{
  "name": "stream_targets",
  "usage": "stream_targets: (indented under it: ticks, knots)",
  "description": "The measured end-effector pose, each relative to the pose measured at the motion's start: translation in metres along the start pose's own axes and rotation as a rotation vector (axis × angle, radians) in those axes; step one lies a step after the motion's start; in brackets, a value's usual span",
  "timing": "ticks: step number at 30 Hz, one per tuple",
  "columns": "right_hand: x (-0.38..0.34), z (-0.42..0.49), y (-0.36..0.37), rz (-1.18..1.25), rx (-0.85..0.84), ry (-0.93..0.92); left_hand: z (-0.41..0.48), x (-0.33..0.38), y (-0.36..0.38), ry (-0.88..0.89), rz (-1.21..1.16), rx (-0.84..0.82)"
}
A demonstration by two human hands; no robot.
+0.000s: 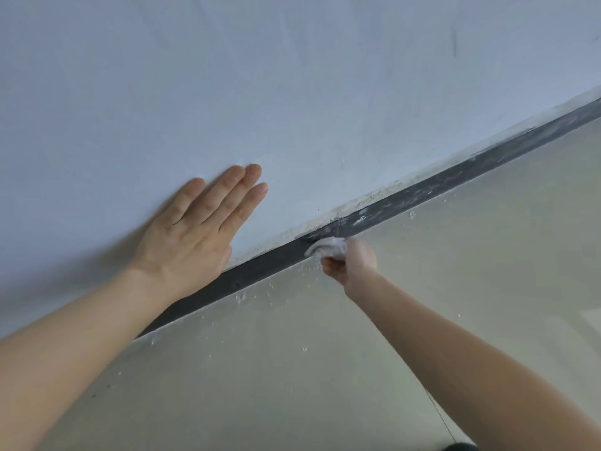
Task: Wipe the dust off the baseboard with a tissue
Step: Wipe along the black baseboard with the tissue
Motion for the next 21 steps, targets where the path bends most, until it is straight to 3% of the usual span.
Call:
stream_targets:
  ticks: [3,6,8,12,16,18,21]
  knots:
    - [0.068,-0.027,0.067,-0.056,-0.319,0.296,0.001,-0.002,-0.003,0.011,0.016,-0.056]
    - [0.088,-0.036,0.104,0.087,-0.432,0.395,0.000,-0.003,-0.009,0.047,-0.018,-0.086]
    - [0.074,-0.029,0.106,0.166,-0.391,0.393,0.001,-0.007,-0.015,0.052,-0.072,-0.092]
    - [0.035,0.010,0.060,0.306,-0.095,0.372,0.002,-0.008,-0.022,0.011,-0.185,-0.127]
    - [-0.006,0.040,-0.005,0.488,0.052,0.148,0.002,-0.006,-0.016,0.033,-0.125,-0.123]
    - [-0.013,0.042,-0.017,0.501,0.060,0.072,0.001,-0.006,-0.010,0.053,-0.067,-0.107]
    - [0.019,0.022,0.012,0.195,-0.098,0.060,0.002,-0.004,-0.004,0.066,-0.017,-0.088]
Point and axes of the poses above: each hand's wrist, its own z-axis towards the middle knuckle, its own y-axis out of the palm, x = y × z, the point moved 2 cm from there along z, towards the middle knuckle, and after that the axes turned 5 degrees about x, right-handed, at the moved point
